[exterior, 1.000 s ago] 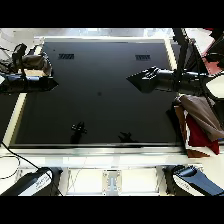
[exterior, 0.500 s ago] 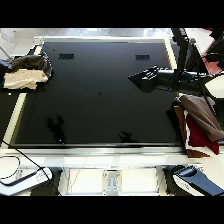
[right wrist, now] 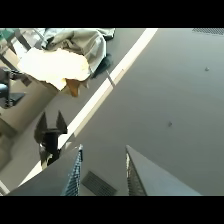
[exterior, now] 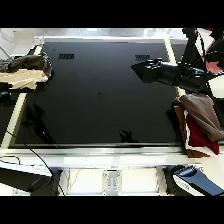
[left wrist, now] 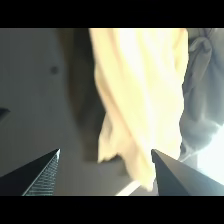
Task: Fold the shirts.
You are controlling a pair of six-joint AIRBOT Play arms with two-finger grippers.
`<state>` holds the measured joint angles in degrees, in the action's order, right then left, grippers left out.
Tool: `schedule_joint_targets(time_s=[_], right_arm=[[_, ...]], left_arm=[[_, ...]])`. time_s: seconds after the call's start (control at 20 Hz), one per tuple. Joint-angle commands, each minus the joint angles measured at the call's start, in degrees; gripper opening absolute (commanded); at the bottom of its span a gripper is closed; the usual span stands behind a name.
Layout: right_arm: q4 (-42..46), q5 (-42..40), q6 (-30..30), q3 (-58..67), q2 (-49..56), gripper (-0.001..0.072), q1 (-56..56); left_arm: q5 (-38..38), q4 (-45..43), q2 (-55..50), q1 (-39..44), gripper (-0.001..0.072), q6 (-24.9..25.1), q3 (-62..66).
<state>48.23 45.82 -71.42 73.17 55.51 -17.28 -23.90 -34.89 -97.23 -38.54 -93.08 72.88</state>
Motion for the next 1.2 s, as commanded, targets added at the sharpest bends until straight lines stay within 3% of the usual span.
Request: schedule_joint_targets(time_s=[0.0, 0.55, 0.6, 0.65, 0.7, 0.75, 0.95, 1.1, 1.15], right_arm=[[-0.2, -0.9, -1.8, 0.0, 0.0, 0.0322, 0.0], [-0.2, -4.0, -2.7, 0.0, 0.0, 0.0321, 0.0], [-0.2, -4.1, -2.7, 0.0, 0.0, 0.0321, 0.0], [-0.2, -4.4, -2.7, 0.0, 0.0, 0.0321, 0.0], [-0.2, -5.1, -2.7, 0.0, 0.0, 0.0321, 0.0], [-0.2, -5.6, -2.7, 0.0, 0.0, 0.0321, 0.0], [-0.2, -5.9, -2.7, 0.1, 0.0, 0.0321, 0.0], [0.1, -9.5, -2.6, 0.1, 0.0, 0.032, 0.0], [0.1, -13.3, -2.6, 0.1, 0.0, 0.0321, 0.0]], left_arm=[[2.2, 12.9, -8.0, 1.5, 0.0657, 12.4, 7.0], [1.2, 12.7, -24.1, 6.0, 0.064, 12.5, 26.8], [0.7, 12.9, -25.0, 6.1, 0.0585, 12.5, 27.8], [-0.1, 13.8, -25.5, 6.3, 0.0408, 12.5, 28.6], [-0.3, 14.8, -25.5, 6.3, 0.0121, 12.6, 28.9], [-0.8, 15.7, -25.3, 6.3, 0.0009, 12.7, 29.2], [-9.8, 16.1, -22.2, 6.1, 0.0011, 16.2, 30.5], [-21.9, 16.1, -15.9, 6.7, 0.0011, 29.5, 30.5], [-26.4, 16.1, -13.2, 7.4, 0.001, 31.8, 30.5]])
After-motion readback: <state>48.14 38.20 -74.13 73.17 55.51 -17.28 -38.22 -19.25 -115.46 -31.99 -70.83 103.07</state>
